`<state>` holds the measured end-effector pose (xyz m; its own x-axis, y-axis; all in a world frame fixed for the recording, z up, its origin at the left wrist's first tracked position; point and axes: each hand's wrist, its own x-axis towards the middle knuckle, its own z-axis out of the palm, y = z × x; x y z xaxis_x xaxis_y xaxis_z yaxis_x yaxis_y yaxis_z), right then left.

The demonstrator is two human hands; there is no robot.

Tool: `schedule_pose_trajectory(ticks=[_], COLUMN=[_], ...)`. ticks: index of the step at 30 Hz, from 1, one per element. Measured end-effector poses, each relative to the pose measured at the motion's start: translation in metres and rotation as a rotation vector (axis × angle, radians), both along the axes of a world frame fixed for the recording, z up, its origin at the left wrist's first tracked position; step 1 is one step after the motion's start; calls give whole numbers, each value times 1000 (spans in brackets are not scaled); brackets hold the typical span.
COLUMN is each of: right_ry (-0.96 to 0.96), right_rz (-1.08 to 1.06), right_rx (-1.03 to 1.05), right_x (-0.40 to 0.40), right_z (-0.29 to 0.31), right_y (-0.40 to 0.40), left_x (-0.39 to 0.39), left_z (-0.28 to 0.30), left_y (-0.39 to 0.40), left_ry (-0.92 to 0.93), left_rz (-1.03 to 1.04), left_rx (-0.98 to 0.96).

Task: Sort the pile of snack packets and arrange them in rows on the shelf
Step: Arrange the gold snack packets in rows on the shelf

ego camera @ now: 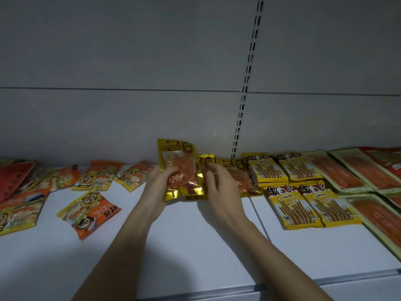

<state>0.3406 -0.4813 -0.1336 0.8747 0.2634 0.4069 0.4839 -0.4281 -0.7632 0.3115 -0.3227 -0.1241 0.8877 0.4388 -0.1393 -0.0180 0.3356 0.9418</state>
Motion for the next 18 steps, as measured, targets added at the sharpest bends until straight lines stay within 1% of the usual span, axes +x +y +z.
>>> schedule_pose_trajectory(ticks=[1, 2, 4, 7, 9, 11, 12, 14, 16, 18], right_ry=[120, 200, 230, 280, 358, 439, 470, 494, 469, 296], right_rz=[7, 14, -7, -82, -131, -176, -197, -230, -256, -322], right_rx=[96, 157, 179, 159, 119, 41, 2, -104, -302, -521], right_x=[-2, -3, -5, -10, -17, -24, -28, -37, -45, -53], right_z=[9, 13, 18, 22, 26, 27, 27, 27, 28, 28], right_y=[-3, -7, -16, -41, -64, -88, -98, -113, -120, -118], left_x=[-1, -3, -5, -12, -23, -39, -47, -59, -67, -69], left_z=[0, -1, -3, -4, -10, -20, -26, -37, -41, -41], left_y=[-8, -17, -36, -60, -66, -65, -63, -61, -64, -67], left_ry=[-19, -38, -60, -79, -89, -97, -93, -32, 82, 171], left_rz=[-40, -85, -155, -175, -122, -116, -149, -239, -317, -389], left_rx=[5, 19, 102, 319, 544, 885, 1050, 1308, 1485, 1558])
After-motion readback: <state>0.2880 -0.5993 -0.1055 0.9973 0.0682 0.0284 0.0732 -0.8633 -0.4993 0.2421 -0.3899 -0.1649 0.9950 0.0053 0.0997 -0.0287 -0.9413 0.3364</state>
